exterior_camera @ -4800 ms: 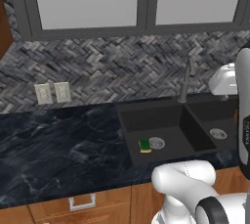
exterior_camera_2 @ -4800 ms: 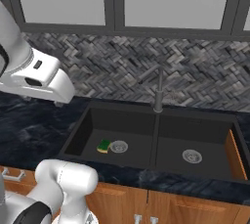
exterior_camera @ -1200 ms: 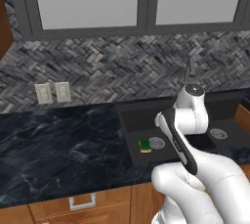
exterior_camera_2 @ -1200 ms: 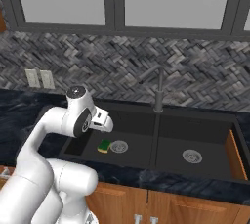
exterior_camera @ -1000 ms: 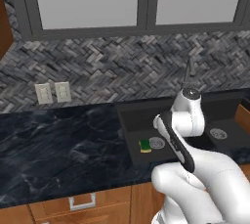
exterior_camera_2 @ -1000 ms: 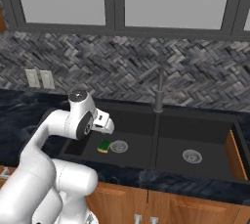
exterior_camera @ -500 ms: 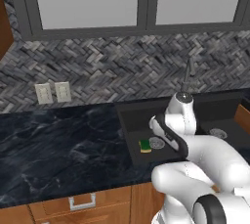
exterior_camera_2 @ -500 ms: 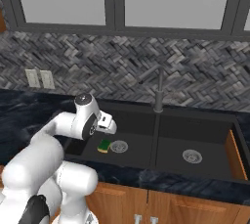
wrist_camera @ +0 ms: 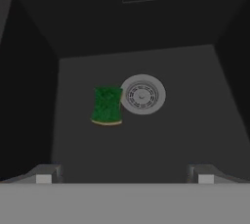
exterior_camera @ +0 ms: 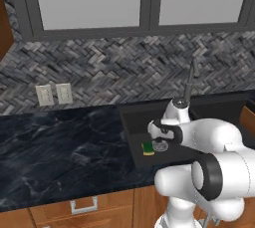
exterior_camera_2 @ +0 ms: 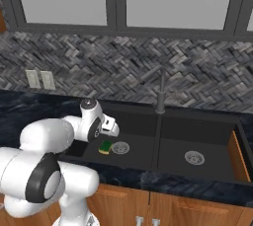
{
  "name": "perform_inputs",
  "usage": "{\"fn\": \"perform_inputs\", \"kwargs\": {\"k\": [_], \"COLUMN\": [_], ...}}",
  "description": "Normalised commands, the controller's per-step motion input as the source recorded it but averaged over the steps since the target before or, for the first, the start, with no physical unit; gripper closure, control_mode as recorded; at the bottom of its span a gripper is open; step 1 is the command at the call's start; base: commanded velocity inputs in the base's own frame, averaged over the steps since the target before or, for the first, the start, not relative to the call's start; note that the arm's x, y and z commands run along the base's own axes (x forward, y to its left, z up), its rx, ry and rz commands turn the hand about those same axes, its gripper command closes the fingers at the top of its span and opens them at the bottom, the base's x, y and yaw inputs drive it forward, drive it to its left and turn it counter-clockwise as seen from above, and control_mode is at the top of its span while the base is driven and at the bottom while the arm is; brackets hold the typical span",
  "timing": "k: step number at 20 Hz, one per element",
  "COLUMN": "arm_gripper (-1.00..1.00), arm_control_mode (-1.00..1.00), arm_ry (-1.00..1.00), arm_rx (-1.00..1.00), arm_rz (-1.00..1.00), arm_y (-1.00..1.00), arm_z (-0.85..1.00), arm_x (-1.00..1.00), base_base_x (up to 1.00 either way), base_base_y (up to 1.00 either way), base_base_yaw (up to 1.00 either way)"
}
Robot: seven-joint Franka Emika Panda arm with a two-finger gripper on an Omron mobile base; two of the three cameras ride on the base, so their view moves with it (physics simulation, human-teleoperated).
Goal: Pick up the bar soap and sponge from the sink, and place them back in the cabinet, and close the cabinet doors.
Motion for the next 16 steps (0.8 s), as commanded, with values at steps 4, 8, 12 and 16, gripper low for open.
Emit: {"fn": "perform_inputs", "kwargs": {"k": [4,8,12,16], "arm_gripper": [-1.0,-1.0,-1.0,-1.0], "arm_control_mode": [-1.0,-1.0,-1.0,-1.0], "arm_ry": [0.0,0.0,0.0,0.0], "arm_rx": [0.0,0.0,0.0,0.0], "arm_rz": [0.0,0.0,0.0,0.0], "arm_y": [0.06,0.05,0.03,0.01], "arm_z": [-0.38,-0.36,-0.36,-0.35], "arm_x": [0.32,0.32,0.32,0.29], "base_base_x": [0.0,0.0,0.0,0.0], "base_base_y": [0.0,0.0,0.0,0.0], "base_base_yaw": [0.0,0.0,0.0,0.0]}}
